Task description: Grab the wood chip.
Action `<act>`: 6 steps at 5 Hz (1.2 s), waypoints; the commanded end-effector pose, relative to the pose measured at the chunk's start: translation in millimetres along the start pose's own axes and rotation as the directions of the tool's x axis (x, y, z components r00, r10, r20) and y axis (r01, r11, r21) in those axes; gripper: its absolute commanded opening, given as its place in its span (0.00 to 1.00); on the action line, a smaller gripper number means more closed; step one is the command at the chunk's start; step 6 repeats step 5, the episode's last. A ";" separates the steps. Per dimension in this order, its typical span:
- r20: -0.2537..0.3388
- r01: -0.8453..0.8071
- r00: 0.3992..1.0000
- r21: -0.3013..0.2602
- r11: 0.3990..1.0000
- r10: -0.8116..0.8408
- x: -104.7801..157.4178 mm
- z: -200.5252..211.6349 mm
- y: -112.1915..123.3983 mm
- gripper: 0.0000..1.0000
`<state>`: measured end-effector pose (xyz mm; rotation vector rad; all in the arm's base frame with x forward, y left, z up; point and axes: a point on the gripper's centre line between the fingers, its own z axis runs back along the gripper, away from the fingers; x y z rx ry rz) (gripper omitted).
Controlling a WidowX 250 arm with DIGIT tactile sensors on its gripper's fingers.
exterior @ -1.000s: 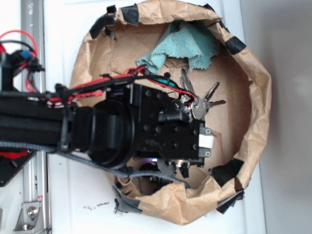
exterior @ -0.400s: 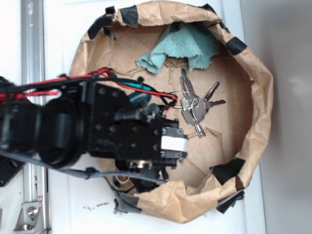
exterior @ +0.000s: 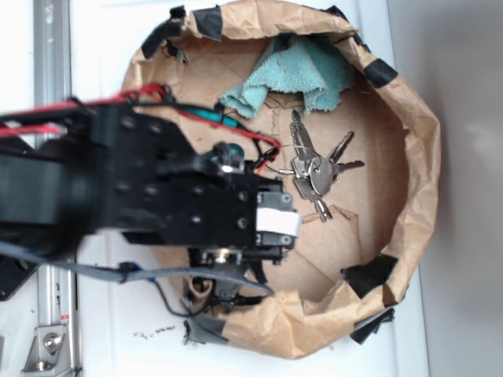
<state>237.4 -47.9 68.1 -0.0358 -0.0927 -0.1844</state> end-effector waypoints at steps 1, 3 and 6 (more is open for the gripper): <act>0.197 -0.150 0.975 0.220 0.964 0.107 0.3 58.4 8.3 0.00; 0.118 -0.172 0.981 0.156 0.973 0.155 -1.4 92.4 25.2 0.00; 0.113 -0.198 0.977 0.171 0.965 0.180 0.6 70.6 25.9 0.00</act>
